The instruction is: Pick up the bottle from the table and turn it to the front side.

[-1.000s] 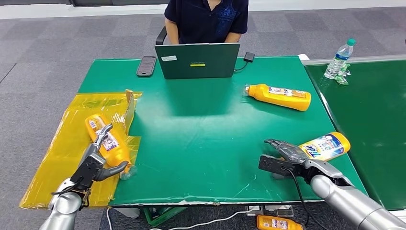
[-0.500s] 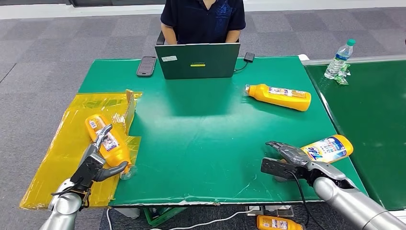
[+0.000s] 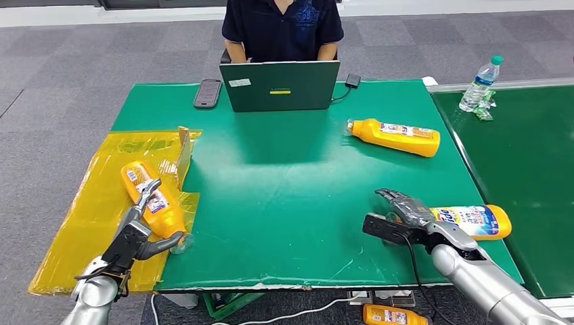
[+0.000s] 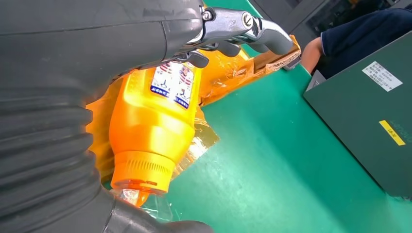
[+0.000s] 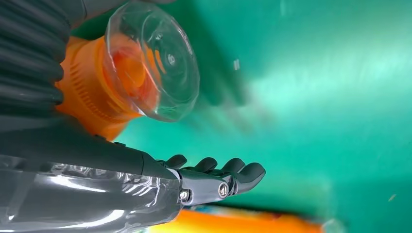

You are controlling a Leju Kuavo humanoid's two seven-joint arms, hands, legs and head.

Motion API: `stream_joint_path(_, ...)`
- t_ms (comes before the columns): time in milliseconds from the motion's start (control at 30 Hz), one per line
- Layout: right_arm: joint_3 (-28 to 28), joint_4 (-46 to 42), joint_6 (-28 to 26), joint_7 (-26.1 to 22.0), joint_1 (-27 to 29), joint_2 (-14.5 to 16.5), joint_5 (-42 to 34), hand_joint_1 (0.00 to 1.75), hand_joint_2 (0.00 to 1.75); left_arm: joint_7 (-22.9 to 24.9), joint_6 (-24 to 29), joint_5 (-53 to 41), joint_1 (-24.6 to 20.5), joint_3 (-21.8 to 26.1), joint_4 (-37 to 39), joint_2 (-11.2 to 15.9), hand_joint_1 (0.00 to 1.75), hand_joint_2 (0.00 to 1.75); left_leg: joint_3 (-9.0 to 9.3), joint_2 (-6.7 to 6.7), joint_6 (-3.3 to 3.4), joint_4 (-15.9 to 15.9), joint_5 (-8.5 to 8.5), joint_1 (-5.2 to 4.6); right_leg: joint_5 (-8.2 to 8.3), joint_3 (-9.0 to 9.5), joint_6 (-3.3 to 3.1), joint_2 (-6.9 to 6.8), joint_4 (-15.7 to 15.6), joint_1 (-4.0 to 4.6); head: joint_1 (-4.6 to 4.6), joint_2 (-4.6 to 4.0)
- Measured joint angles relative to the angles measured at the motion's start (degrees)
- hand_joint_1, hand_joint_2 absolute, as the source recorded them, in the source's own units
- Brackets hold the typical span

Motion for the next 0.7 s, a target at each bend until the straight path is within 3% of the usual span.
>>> stream_joint_path(300,-4.0,9.9,-3.2,-1.2,-3.0,4.8,2.7,0.00,1.75,-0.1,0.0,-0.1,-0.1,0.0,0.2,-0.2,0.00,1.75,0.01,0.00,0.00,0.0,0.00,0.00,0.00,0.00,0.00,0.01,0.0,0.00,0.00,-0.01)
stream_joint_path(700,-6.8,18.3,-3.8,-2.6,-6.2,6.6,3.6,0.00,1.75,-0.5,-0.3,0.1,-1.0,0.0,1.5,-0.3,0.00,1.75,0.05,-0.01,0.02,0.0,0.01,-0.03,0.04,0.06,0.06,0.00,0.0,0.00,0.00,-0.01)
